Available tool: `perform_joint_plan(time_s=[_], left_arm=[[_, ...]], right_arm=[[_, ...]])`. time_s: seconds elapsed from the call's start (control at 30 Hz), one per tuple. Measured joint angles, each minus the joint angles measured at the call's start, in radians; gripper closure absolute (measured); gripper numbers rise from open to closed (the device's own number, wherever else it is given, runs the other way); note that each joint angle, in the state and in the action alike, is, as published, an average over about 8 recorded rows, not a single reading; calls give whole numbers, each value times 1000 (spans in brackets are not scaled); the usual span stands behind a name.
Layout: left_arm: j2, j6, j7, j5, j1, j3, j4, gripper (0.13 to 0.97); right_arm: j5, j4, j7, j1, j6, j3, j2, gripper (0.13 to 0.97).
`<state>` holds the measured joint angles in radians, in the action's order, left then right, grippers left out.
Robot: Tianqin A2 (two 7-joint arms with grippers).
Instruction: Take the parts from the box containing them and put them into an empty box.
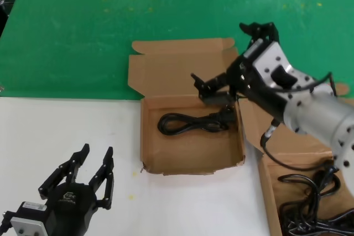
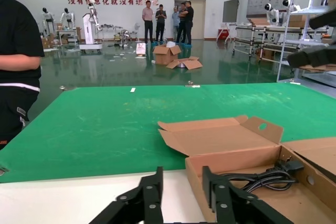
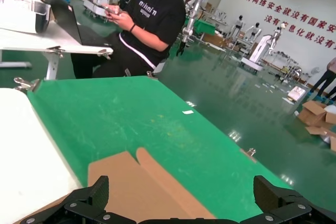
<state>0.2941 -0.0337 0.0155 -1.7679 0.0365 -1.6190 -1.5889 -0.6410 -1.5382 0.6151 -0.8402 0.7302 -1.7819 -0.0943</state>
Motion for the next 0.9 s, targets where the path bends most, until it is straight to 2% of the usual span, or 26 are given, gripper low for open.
perform_joint_plan(time_s=[0.2, 0.47, 0.5, 0.77, 0.9], left_arm=[[0, 3, -1, -3, -3, 2, -1, 774], [1, 7, -3, -6, -7, 4, -2, 584], [1, 7, -3, -7, -8, 4, -2, 584], [2, 11, -5, -10, -12, 6, -4, 374], [2, 13, -6, -12, -14, 7, -4, 319]], right_arm=[[-94, -5, -50, 68, -59, 15, -17, 129], [-227, -12, -121, 164, -143, 35, -40, 129], [-243, -13, -129, 176, -154, 38, -43, 129], [-377, -20, -201, 273, -238, 59, -67, 129], [-443, -24, -235, 321, -279, 69, -79, 129]])
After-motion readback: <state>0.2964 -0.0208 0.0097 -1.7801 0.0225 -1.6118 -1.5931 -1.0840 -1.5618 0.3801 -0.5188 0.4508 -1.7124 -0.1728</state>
